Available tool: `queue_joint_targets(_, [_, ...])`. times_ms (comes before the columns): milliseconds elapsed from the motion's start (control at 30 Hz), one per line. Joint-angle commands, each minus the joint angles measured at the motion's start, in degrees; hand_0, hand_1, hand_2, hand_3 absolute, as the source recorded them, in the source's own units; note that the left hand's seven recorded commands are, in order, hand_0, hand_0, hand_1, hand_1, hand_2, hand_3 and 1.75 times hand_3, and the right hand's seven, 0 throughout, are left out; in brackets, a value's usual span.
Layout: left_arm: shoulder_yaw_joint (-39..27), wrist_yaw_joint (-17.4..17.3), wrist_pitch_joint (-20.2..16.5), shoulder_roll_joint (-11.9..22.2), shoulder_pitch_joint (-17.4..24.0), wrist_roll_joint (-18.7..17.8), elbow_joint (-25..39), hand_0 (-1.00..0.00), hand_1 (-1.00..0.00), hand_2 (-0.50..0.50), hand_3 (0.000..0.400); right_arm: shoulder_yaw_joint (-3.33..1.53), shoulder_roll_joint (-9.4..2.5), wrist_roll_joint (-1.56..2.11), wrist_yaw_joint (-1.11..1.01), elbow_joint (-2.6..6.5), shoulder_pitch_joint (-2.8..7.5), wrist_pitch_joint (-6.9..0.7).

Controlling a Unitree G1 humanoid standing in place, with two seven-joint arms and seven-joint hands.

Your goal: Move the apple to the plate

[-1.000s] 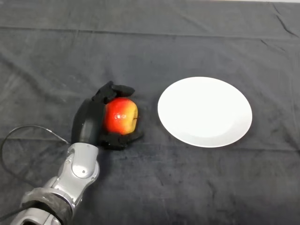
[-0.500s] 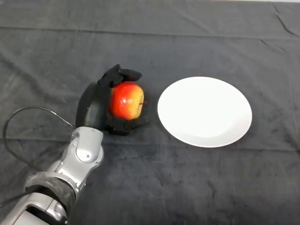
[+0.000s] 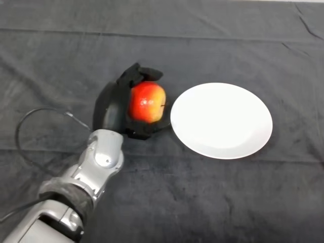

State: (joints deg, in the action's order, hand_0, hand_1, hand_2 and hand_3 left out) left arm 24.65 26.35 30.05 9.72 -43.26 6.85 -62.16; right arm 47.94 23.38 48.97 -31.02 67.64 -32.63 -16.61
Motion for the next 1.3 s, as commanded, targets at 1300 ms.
queue_joint_targets(1300, [24.6, -2.1, -6.6, -6.1, -11.0, -10.0, 0.8, -1.0, -1.0, 0.0, 0.4, 0.98, 1.21, -0.51, -0.12, 1.48, -1.71, -0.22])
